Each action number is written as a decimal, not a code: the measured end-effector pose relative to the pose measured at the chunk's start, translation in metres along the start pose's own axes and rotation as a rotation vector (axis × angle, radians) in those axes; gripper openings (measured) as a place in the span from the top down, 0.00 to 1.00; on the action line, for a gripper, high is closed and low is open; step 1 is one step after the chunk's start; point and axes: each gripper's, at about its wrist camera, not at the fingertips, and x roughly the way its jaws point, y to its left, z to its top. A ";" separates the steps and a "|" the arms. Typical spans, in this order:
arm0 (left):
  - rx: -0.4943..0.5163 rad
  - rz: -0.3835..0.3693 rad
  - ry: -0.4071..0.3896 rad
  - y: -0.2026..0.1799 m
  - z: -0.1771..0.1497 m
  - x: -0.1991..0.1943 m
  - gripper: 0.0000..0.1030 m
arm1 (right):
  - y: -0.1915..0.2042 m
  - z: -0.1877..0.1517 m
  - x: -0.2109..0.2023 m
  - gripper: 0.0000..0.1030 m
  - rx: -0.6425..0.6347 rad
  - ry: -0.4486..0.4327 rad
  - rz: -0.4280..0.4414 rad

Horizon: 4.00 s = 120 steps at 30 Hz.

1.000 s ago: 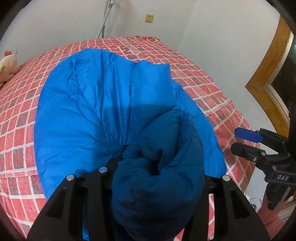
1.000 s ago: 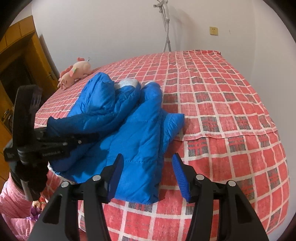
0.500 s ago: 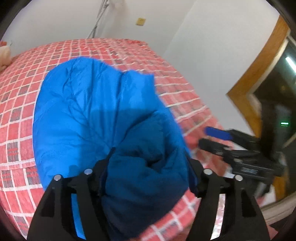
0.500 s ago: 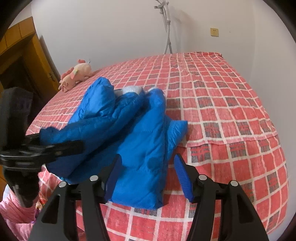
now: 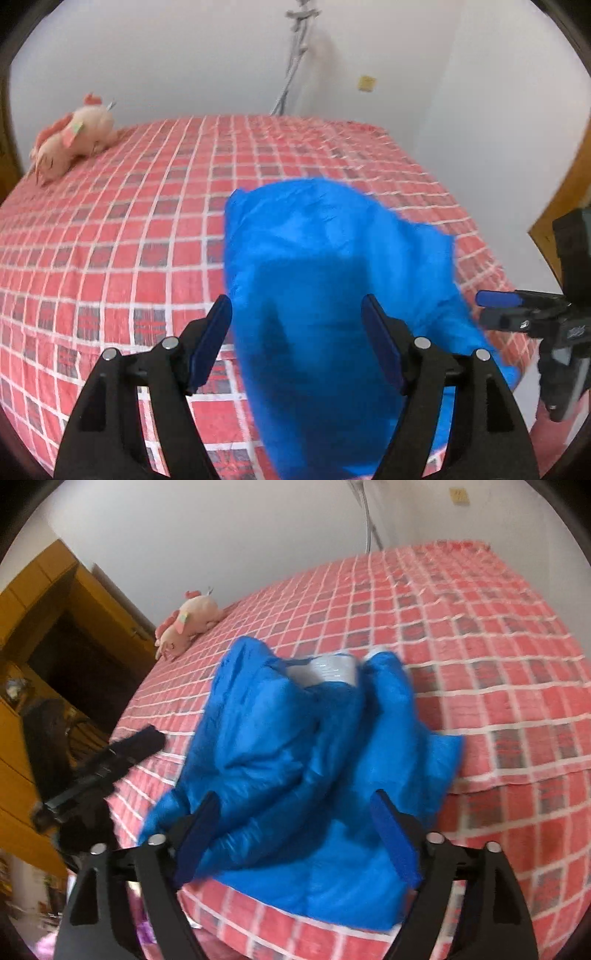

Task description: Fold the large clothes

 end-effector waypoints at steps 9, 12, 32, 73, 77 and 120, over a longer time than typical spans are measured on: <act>-0.052 0.054 -0.017 0.036 -0.007 0.007 0.30 | 0.014 0.025 0.059 0.46 0.002 0.098 -0.041; -0.072 0.057 -0.013 0.043 -0.008 0.010 0.30 | 0.027 0.031 0.056 0.72 -0.066 0.072 -0.060; 0.109 -0.056 0.026 -0.048 -0.020 0.043 0.30 | -0.063 0.003 -0.010 0.82 0.023 -0.050 -0.096; 0.140 -0.082 0.035 -0.061 -0.064 0.032 0.27 | -0.030 -0.112 -0.016 0.87 -0.047 -0.019 -0.148; 0.115 -0.072 0.013 -0.050 -0.052 0.019 0.29 | -0.015 -0.101 -0.053 0.75 -0.086 -0.077 -0.182; 0.046 0.080 -0.024 -0.058 -0.003 0.077 0.26 | -0.037 -0.007 0.020 0.74 -0.034 -0.296 -0.366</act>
